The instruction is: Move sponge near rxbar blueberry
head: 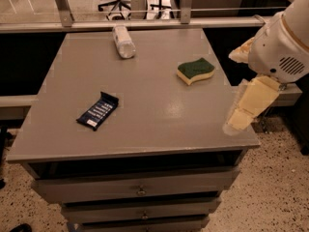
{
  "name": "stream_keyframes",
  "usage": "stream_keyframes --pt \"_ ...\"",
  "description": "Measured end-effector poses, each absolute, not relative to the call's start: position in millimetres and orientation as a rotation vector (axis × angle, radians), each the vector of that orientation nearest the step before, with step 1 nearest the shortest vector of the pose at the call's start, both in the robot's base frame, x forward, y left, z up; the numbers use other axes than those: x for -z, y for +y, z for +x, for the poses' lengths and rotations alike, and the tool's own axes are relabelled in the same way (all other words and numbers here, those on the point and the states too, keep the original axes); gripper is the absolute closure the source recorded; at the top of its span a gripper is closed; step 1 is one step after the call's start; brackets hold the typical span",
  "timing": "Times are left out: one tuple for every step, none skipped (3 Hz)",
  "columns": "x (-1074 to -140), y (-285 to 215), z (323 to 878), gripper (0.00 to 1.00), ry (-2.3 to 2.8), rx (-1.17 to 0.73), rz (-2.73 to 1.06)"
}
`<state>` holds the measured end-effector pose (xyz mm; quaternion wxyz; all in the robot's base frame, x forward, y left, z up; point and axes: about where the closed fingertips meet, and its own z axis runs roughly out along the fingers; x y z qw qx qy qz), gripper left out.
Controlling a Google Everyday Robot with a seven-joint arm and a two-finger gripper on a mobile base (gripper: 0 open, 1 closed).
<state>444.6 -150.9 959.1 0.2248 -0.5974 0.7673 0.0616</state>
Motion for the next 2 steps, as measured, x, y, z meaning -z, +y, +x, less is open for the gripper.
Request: stream_keyframes --pt "-959.2 -150.9 444.6 0.00 2.117 -0.170 -1.648" --pt "-958.1 -149.6 448.9 0.00 2.102 -0.180 -1.620"
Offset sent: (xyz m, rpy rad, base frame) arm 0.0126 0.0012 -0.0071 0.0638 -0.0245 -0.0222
